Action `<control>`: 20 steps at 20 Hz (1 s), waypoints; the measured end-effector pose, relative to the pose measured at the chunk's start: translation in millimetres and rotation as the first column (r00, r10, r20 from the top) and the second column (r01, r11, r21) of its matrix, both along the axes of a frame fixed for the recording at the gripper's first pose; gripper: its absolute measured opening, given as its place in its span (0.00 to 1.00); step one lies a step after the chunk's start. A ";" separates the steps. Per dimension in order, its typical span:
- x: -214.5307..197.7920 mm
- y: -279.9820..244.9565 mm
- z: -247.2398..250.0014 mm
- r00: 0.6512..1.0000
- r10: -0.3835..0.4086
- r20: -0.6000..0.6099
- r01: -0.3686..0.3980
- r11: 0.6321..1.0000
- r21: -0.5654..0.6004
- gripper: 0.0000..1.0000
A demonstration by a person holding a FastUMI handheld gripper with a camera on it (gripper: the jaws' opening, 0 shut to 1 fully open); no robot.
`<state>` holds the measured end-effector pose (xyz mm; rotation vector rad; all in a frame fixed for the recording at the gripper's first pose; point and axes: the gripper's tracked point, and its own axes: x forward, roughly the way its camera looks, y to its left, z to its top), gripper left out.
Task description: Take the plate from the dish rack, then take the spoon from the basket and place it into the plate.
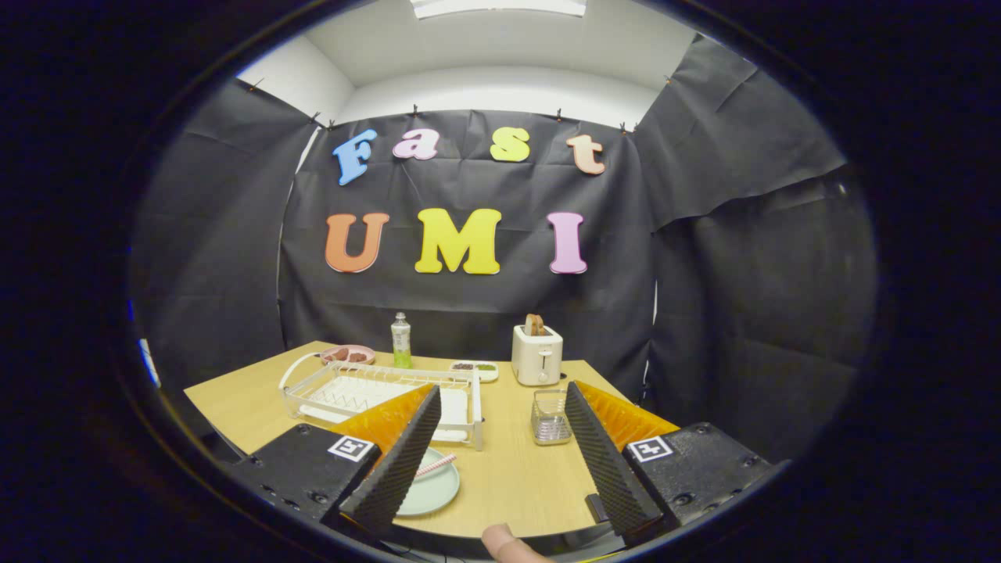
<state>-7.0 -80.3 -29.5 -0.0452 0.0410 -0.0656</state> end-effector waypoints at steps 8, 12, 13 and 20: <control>-11.5 -1.3 2.8 1.000 0.022 -0.001 -0.022 1.000 0.015 1.00; -12.7 -5.0 5.0 1.000 0.010 0.008 -0.010 1.000 0.002 1.00; -13.9 -5.0 4.8 1.000 0.005 0.009 -0.005 1.000 -0.004 1.00; -16.4 2.7 4.2 1.000 0.017 0.012 -0.017 1.000 -0.024 1.00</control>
